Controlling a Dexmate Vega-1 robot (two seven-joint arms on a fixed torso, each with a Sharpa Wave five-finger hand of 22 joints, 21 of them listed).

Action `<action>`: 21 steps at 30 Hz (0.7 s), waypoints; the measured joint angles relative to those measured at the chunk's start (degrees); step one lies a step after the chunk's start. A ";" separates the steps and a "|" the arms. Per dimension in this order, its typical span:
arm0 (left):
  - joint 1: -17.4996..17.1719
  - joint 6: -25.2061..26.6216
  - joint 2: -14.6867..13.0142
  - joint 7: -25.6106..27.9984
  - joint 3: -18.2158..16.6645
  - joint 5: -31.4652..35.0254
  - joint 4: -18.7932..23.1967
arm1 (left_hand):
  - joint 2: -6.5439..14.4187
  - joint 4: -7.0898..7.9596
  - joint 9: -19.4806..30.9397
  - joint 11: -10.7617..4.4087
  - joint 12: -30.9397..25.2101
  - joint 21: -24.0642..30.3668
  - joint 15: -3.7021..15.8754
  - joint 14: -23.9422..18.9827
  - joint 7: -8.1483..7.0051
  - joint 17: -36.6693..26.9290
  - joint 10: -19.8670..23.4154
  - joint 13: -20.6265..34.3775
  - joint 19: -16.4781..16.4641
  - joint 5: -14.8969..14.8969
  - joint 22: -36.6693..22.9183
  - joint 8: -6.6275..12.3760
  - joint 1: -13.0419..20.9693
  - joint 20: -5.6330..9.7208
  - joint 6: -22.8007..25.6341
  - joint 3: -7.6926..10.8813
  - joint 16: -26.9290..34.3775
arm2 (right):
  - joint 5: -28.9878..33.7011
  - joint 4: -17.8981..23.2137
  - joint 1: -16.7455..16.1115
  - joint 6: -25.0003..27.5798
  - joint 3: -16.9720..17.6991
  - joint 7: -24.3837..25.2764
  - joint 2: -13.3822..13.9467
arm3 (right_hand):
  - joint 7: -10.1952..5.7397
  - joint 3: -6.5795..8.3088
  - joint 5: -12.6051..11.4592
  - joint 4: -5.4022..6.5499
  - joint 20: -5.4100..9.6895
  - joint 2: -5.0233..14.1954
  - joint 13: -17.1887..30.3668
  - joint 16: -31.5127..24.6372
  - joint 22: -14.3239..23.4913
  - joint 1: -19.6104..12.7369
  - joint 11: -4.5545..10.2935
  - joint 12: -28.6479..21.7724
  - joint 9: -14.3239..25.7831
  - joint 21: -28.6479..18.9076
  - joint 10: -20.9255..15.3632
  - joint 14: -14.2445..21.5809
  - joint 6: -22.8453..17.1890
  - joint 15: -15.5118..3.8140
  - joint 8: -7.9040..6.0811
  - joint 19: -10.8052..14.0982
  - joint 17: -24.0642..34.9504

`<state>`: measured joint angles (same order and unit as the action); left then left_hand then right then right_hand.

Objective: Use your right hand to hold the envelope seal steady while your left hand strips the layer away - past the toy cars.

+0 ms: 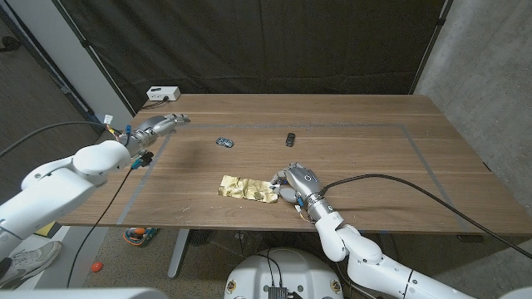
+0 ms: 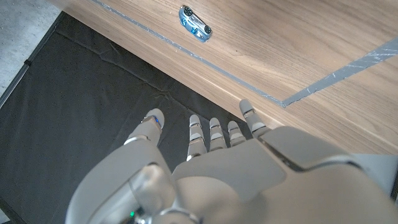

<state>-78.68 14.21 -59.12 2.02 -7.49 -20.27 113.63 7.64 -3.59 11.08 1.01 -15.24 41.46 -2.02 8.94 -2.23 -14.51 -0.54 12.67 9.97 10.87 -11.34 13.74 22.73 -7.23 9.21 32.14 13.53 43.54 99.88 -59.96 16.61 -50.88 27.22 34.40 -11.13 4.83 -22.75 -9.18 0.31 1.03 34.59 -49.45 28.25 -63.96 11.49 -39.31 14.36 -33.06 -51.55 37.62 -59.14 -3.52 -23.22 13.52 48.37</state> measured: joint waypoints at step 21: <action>-1.12 -3.21 0.95 -0.16 -1.11 -1.08 -1.61 | -0.15 0.68 0.27 0.31 0.22 -0.32 -0.24 0.38 0.21 -0.28 -0.30 -0.01 0.00 0.00 -0.28 -0.44 -0.60 0.00 -0.21 -0.28 0.00 | -1.83 -0.98 -0.59 1.30 0.47 1.80 0.30 | 1.73 -5.55 1.53 5.38 -1.25 -1.98 -2.31 1.85 1.77 3.76 -1.42 6.59 -0.85 -7.71 11.77 0.01 17.06 -0.04 9.22 -3.10 19.33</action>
<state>-79.80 11.00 -58.17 1.86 -8.60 -21.35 112.01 7.49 -2.91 11.35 1.32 -15.02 41.14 -2.26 9.32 -2.02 -14.79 -0.84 12.66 9.97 10.87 -11.61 13.30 22.13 -7.23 9.00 31.86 13.53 41.71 98.90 -60.54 17.91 -50.42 29.02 34.70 -9.40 -0.71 -21.23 -3.79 -0.94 -0.94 32.28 -47.60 30.02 -60.20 10.07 -32.72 13.50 -40.77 -39.78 37.63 -42.08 -3.55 -14.00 10.42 67.70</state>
